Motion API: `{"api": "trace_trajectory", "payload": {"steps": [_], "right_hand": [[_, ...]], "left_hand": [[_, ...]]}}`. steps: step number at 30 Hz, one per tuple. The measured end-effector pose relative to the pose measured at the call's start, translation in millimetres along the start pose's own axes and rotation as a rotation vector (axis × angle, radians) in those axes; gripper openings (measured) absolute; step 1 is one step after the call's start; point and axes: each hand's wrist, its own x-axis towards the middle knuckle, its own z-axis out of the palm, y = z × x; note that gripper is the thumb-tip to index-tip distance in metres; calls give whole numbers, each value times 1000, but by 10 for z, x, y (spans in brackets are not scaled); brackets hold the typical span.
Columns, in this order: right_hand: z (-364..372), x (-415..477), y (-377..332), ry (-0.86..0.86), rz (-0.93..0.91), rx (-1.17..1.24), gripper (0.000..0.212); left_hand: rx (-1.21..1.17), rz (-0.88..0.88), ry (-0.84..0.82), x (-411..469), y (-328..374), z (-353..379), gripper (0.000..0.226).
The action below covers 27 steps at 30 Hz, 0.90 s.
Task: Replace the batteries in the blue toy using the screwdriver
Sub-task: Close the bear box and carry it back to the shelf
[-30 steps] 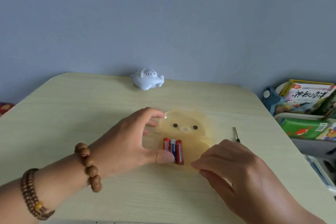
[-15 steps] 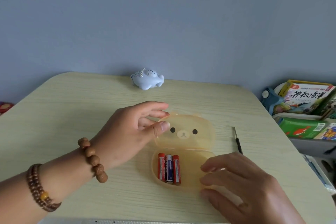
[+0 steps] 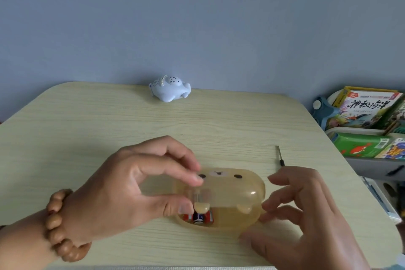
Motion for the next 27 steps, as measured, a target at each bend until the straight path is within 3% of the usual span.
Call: {"api": "trace_trajectory", "payload": {"steps": [4, 14, 20, 27], "right_hand": [[-135, 68, -66, -203, 10, -120, 69], [-223, 277, -199, -380, 202, -170, 67], [-216, 321, -250, -435, 200, -144, 52], [-189, 274, -242, -420, 149, -148, 54]], "left_hand": [[127, 73, -66, -42, 28, 26, 22], [138, 5, -121, -62, 25, 42, 16], [171, -89, -112, -54, 31, 49, 25], [277, -19, -186, -71, 46, 30, 33]]}}
